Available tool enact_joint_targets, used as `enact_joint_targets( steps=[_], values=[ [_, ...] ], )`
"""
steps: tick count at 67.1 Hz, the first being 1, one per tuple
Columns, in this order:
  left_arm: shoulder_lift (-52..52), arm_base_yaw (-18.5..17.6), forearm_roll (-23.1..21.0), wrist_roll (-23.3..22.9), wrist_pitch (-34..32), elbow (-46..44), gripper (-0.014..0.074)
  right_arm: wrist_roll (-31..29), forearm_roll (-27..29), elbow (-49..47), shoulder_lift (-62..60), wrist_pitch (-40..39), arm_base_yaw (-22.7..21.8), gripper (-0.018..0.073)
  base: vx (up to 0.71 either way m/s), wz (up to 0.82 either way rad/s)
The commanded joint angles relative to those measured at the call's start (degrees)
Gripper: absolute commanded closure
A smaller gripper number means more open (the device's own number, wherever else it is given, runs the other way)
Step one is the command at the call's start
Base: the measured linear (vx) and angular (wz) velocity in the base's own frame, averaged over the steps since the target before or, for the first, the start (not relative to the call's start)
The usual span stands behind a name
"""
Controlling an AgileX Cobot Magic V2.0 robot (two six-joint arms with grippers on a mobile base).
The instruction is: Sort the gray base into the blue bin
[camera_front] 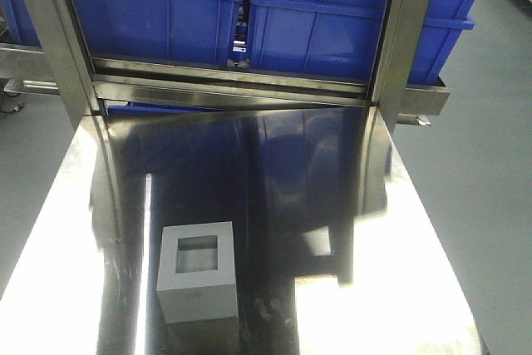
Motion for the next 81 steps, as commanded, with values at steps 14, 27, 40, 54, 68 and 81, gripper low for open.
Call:
enact_joint_targets(
  steps=[14,27,40,54,68,81],
  values=[
    [-0.9,0.2,-0.4,0.0,-4.2,-0.7,0.0603,-0.4,-0.5,0.3,-0.4,-4.4,0.2,0.0564,0.0,0.0],
    [-0.9,0.2,-0.4,0.0,-4.2,-0.7,0.0603,-0.4,-0.5,0.3,-0.4,-4.4,0.2,0.0564,0.0,0.0],
    [-0.9,0.2,-0.4,0.0,-4.2,-0.7,0.0603,-0.4,-0.5,0.3,-0.4,-4.4,0.2,0.0564,0.0,0.0],
    [-0.9,0.2,-0.4,0.0,-4.2,-0.7,0.0603,-0.4,-0.5,0.3,-0.4,-4.4,0.2,0.0564,0.0,0.0],
    [-0.9,0.2,-0.4,0.0,-4.2,-0.7,0.0603,-0.4,-0.5,0.3,-0.4,-4.4,0.2,0.0564,0.0,0.0],
    [-0.9,0.2,-2.0,-1.4,-4.2,-0.7,0.0603,-0.4,-0.5,0.3,-0.4,-4.3,0.2,0.0564,0.0,0.0]
  ],
)
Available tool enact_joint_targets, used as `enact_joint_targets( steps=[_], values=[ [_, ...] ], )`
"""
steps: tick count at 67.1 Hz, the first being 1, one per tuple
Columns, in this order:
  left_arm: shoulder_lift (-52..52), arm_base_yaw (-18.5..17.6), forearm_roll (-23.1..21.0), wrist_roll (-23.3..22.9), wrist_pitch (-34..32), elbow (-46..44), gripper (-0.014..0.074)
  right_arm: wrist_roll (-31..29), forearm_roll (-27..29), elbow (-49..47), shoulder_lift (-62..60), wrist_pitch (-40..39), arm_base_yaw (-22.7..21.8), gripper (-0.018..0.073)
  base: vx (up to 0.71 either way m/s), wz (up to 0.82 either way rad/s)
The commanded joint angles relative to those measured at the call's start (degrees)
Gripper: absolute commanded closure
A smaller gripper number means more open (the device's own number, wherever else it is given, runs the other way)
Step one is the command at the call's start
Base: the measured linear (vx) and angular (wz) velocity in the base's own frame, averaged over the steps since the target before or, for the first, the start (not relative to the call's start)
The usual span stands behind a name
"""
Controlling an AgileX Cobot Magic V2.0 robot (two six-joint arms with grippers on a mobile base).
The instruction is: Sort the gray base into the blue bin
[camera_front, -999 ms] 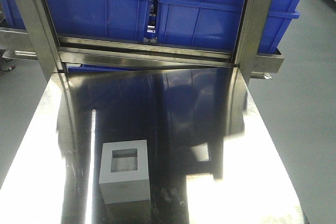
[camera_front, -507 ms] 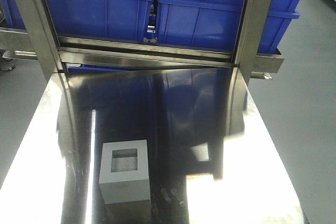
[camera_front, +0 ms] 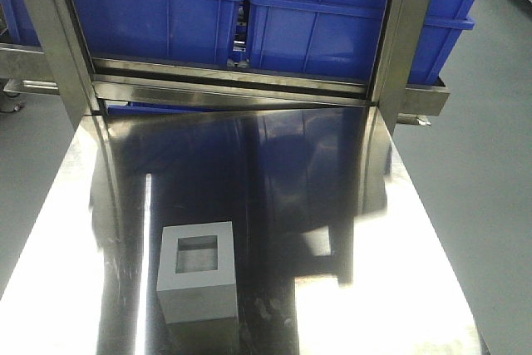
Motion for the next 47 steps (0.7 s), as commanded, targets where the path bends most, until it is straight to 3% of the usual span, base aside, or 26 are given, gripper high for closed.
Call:
enact_joint_targets(
  steps=[1,26,39,47],
  values=[
    [-0.9,0.2,-1.7,-1.0,-4.2,-0.7,0.0603,-0.4,-0.5,0.3,-0.4,-4.3,0.2,0.0564,0.0,0.0],
    [1.1,0.1,-3.3,-0.9,-3.7,-6.4,0.0603,-0.4,-0.5,0.3,-0.4,-4.3,0.2,0.0564,0.0,0.0],
    [13.4,0.1,-5.5,-0.8,0.1,-15.2,0.0603,-0.4,-0.5,0.3,-0.4,-4.3,0.2,0.0564,0.0,0.0],
    [22.4,0.1,-5.6,-0.1,8.0,-22.1,0.0603,-0.4,-0.5,0.3,-0.4,-4.3,0.2,0.0564,0.0,0.0]
  ],
)
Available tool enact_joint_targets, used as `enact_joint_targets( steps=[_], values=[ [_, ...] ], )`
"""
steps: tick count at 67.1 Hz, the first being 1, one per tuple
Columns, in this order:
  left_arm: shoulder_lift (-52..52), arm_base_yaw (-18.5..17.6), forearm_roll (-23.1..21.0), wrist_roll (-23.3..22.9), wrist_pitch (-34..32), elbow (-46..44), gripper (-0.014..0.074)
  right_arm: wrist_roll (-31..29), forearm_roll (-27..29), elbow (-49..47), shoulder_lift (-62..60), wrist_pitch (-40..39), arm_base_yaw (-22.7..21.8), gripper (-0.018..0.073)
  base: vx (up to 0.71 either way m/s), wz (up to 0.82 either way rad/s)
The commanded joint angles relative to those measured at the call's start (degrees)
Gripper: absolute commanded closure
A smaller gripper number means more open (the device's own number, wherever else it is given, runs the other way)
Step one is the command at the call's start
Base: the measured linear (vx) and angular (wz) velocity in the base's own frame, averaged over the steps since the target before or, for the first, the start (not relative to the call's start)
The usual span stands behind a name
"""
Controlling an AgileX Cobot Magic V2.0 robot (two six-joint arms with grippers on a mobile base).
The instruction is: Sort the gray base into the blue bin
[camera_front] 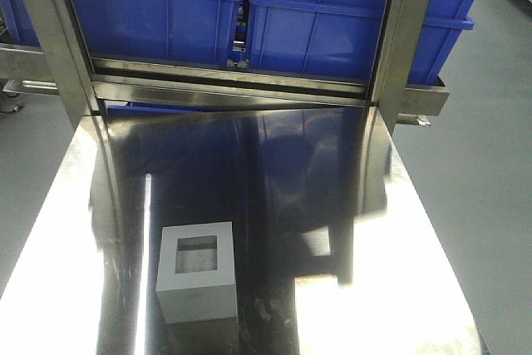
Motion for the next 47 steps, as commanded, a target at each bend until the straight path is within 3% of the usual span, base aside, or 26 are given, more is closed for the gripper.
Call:
enact_joint_targets(
  steps=[1,8,15,26,47],
  values=[
    [7.0,0.1,-0.9,0.6,2.6,-6.7,0.0603,-0.4,-0.5,0.3,-0.4,-4.3,0.2,0.0564,0.0,0.0],
    [13.2,0.1,-1.4,4.5,10.1,-11.5,0.0603,-0.4,-0.5,0.3,-0.4,-4.3,0.2,0.0564,0.0,0.0],
    [17.8,0.1,-3.0,5.0,15.1,-14.6,0.0603,-0.4,-0.5,0.3,-0.4,-4.4,0.2,0.0564,0.0,0.0],
    [21.1,0.1,-5.9,5.0,15.6,-15.1,0.0603,-0.4,-0.5,0.3,-0.4,-4.4,0.2,0.0564,0.0,0.0],
    [21.6,0.1,-5.6,4.9,13.7,-15.1,0.0602,-0.4,-0.5,0.3,-0.4,-4.4,0.2,0.0564,0.0,0.0]
  ],
)
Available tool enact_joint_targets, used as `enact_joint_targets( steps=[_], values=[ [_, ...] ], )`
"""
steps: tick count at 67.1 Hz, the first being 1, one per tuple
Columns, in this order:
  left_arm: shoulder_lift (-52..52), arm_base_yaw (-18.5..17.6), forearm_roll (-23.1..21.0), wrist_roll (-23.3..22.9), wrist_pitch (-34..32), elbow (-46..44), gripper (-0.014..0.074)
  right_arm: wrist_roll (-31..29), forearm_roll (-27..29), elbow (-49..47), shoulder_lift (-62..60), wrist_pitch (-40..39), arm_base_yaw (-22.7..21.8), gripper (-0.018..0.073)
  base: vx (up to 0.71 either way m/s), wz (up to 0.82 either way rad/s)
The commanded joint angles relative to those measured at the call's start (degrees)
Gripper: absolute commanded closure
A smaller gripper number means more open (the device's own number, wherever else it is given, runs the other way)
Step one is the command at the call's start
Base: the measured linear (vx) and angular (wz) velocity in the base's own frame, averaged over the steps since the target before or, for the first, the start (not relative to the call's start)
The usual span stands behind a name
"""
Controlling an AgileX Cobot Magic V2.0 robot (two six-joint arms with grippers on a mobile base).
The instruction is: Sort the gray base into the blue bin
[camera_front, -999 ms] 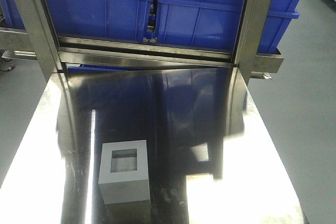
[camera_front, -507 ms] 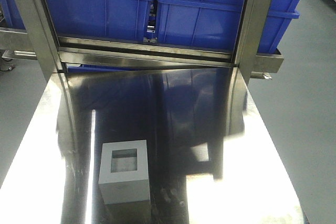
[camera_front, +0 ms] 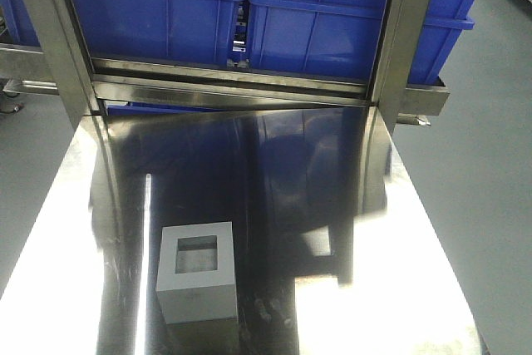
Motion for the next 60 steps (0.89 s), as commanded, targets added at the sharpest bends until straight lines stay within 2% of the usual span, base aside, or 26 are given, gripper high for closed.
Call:
enact_joint_targets(
  steps=[1,14,37,43,54,60],
  values=[
    [0.2,0.1,-0.7,0.0,-4.2,-1.9,0.0601,-0.4,-0.5,0.3,-0.4,-4.4,0.2,0.0564,0.0,0.0],
    [0.2,0.1,-0.3,-0.3,-5.4,-1.9,0.0523,-0.4,-0.5,0.3,-0.4,-4.4,0.2,0.0564,0.0,0.0],
    [0.2,0.1,-0.3,-0.3,-5.0,-1.9,0.0156,-0.4,-0.5,0.3,-0.4,-4.3,0.2,0.0564,0.0,0.0],
    [0.2,0.1,-0.3,-0.3,-4.7,-1.9,0.0122,-0.4,-0.5,0.3,-0.4,-4.3,0.2,0.0564,0.0,0.0],
    [0.2,0.1,-0.3,-0.4,-6.2,-1.9,0.0132,-0.4,-0.5,0.3,-0.4,-4.3,0.2,0.0564,0.0,0.0],
    [0.2,0.1,-2.5,-2.6,-7.6,-1.9,0.0133,-0.4,-0.5,0.3,-0.4,-4.3,0.2,0.0564,0.0,0.0]
  ],
)
